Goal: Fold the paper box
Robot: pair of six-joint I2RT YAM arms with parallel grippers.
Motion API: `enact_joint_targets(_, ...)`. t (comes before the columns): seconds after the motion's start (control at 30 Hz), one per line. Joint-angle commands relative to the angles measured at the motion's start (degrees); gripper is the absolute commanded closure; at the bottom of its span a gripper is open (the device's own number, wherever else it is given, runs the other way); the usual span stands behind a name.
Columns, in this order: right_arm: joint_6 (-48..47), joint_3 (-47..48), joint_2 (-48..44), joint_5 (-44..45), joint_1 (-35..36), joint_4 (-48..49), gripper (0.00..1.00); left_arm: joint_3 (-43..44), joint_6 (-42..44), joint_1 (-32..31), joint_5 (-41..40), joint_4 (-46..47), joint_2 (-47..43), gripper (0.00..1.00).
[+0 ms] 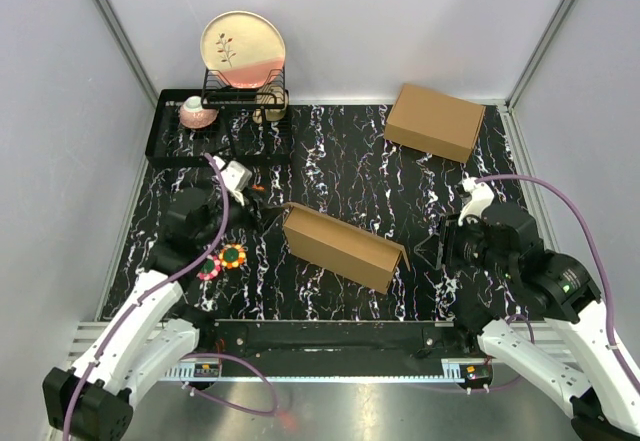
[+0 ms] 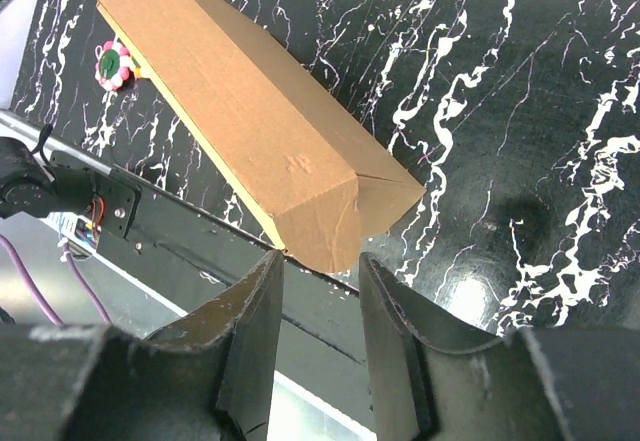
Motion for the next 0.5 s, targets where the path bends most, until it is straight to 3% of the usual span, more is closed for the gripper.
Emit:
enact_joint_targets(0.0,-1.1,0.7,-0.6,-2.4,0.2,1.3,0.57,-0.9,4.4,-1.3,0.7,1.5,0.6,0.39)
enact_joint_targets(0.23,-1.0,0.6,-0.3,-2.9,0.2,2.1,0.57,-1.1,5.0,-1.9,0.5,2.1,3.1,0.43)
enact_joint_targets(0.47,-1.1,0.4,0.1,-3.7,0.2,2.5,0.57,-0.6,4.6,-2.6,1.1,2.2,5.7,0.54)
